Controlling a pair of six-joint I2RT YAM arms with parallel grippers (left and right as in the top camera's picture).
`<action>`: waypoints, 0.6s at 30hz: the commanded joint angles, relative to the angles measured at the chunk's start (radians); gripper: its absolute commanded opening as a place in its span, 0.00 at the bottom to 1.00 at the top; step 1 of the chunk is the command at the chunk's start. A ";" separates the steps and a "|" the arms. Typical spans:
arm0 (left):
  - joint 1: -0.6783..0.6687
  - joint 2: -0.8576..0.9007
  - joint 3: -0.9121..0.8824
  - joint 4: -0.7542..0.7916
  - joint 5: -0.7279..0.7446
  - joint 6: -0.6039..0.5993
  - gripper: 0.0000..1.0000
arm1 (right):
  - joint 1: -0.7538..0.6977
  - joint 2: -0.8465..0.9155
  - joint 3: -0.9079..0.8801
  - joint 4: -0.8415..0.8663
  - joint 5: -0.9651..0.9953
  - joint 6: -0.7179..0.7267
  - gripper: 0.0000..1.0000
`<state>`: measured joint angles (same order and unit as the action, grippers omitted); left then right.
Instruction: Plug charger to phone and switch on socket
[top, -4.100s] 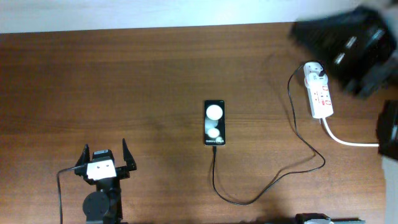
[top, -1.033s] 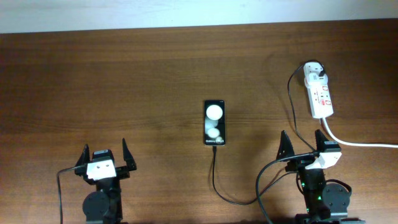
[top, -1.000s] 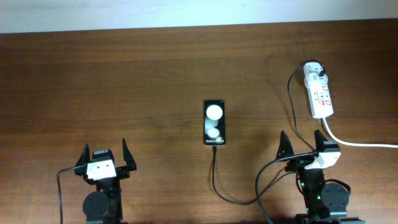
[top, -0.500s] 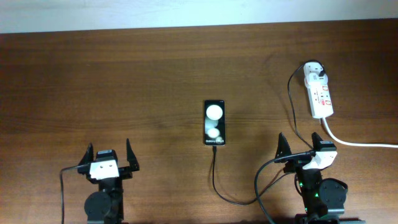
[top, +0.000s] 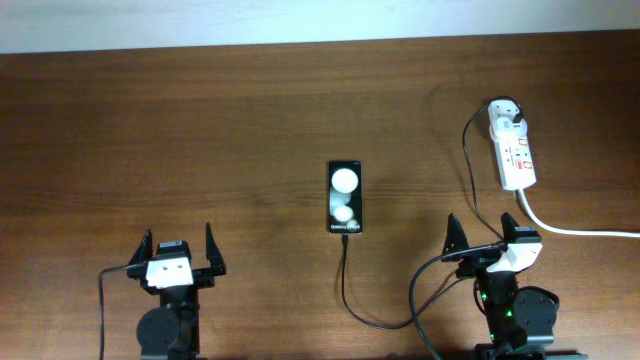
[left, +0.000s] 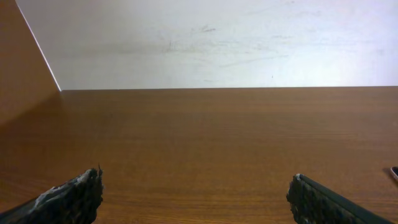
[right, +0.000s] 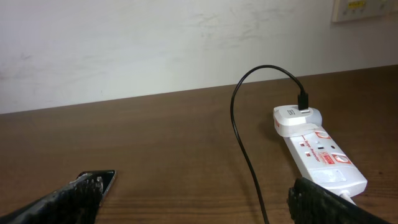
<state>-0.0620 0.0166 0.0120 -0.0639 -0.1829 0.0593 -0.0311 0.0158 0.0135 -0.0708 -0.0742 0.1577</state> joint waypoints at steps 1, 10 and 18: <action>-0.005 -0.005 -0.002 -0.003 0.004 -0.010 0.99 | -0.004 -0.011 -0.008 0.000 0.008 0.007 0.99; -0.005 -0.005 -0.002 -0.003 0.004 -0.010 0.99 | -0.002 -0.011 -0.008 -0.003 0.044 0.004 0.99; -0.005 -0.005 -0.002 -0.003 0.004 -0.010 0.99 | -0.002 -0.011 -0.008 -0.003 0.057 -0.210 0.99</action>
<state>-0.0620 0.0166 0.0120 -0.0639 -0.1829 0.0593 -0.0311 0.0158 0.0135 -0.0742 -0.0261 -0.0277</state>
